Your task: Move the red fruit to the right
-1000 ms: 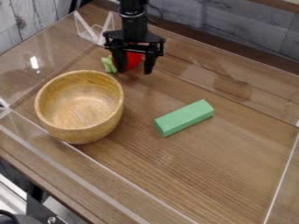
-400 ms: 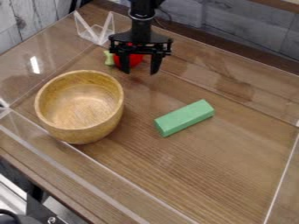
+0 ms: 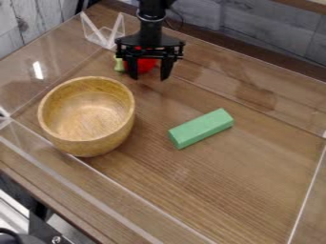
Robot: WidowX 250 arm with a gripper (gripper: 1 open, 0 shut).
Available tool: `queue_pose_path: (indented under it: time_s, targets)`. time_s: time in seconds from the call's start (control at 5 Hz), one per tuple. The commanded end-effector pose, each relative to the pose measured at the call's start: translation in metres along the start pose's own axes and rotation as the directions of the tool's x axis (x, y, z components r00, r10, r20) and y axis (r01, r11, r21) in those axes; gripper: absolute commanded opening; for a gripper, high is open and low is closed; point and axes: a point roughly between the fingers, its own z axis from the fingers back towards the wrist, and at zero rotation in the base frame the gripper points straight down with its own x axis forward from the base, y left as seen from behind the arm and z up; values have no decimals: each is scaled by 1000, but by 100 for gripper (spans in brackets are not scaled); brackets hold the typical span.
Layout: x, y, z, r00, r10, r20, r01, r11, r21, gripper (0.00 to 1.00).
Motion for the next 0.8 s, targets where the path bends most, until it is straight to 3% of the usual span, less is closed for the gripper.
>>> queue_pose_path:
  time_s: [0.0,0.4,0.6]
  targets:
    - [10,-8,22,997,31,72,-29,999,-20,0]
    - [16,-9,23,996,50,69,-49,999,-16,0]
    - [12,-10,21,997,30,68,-29,999,-20,0]
